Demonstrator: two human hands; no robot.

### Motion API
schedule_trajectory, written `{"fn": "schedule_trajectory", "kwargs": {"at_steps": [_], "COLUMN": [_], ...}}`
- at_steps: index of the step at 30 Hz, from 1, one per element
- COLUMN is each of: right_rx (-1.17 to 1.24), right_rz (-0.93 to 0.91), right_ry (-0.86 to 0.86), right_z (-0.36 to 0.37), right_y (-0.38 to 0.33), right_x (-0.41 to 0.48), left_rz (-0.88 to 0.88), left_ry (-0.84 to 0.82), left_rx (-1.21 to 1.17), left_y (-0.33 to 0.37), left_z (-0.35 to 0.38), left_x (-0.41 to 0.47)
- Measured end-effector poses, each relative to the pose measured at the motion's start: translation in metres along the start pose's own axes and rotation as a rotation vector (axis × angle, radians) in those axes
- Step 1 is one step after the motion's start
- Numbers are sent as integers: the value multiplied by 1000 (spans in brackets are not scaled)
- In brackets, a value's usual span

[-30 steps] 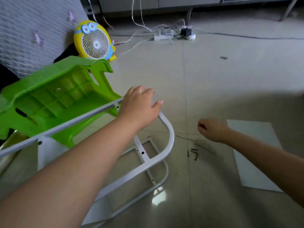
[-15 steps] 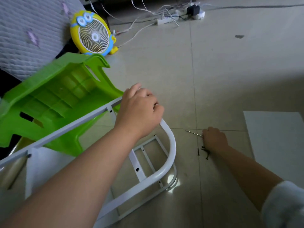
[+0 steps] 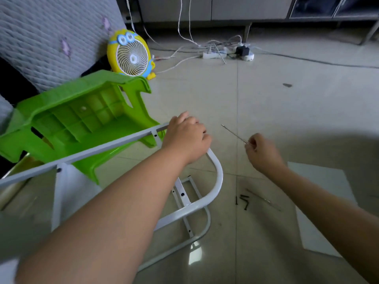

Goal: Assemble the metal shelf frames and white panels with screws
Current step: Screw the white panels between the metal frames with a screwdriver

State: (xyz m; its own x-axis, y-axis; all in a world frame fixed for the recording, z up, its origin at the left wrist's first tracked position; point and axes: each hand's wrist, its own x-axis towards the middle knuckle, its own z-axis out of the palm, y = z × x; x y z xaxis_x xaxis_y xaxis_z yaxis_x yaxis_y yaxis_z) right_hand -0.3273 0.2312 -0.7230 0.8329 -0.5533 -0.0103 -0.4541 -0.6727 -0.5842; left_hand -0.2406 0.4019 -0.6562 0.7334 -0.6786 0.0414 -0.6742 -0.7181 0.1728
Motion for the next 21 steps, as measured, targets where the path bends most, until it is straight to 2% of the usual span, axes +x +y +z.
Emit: {"fn": "schedule_trajectory", "kwargs": {"at_steps": [4, 7, 11, 15, 18, 21], "right_rx": [157, 264, 227, 211, 305, 527], "right_rz": [-100, -192, -320, -499, -594, -552], "right_ry": [95, 81, 12, -72, -180, -305], "right_z": [-41, -50, -35, -14, -5, -1], "right_y": [-50, -91, -141, -180, -197, -210], "right_x": [-27, -51, -78, -110, -133, -147], "left_rz": [28, 35, -31, -143, -222, -266], "left_ry": [217, 266, 314, 342, 353, 388], "left_rx": [-163, -156, -140, -219, -259, -351], "left_y": [-12, -32, -71, -102, -108, -101], "left_z": [-20, -37, -55, -68, -66, -60], "left_x": [-21, -55, -116, -176, -218, -254]}}
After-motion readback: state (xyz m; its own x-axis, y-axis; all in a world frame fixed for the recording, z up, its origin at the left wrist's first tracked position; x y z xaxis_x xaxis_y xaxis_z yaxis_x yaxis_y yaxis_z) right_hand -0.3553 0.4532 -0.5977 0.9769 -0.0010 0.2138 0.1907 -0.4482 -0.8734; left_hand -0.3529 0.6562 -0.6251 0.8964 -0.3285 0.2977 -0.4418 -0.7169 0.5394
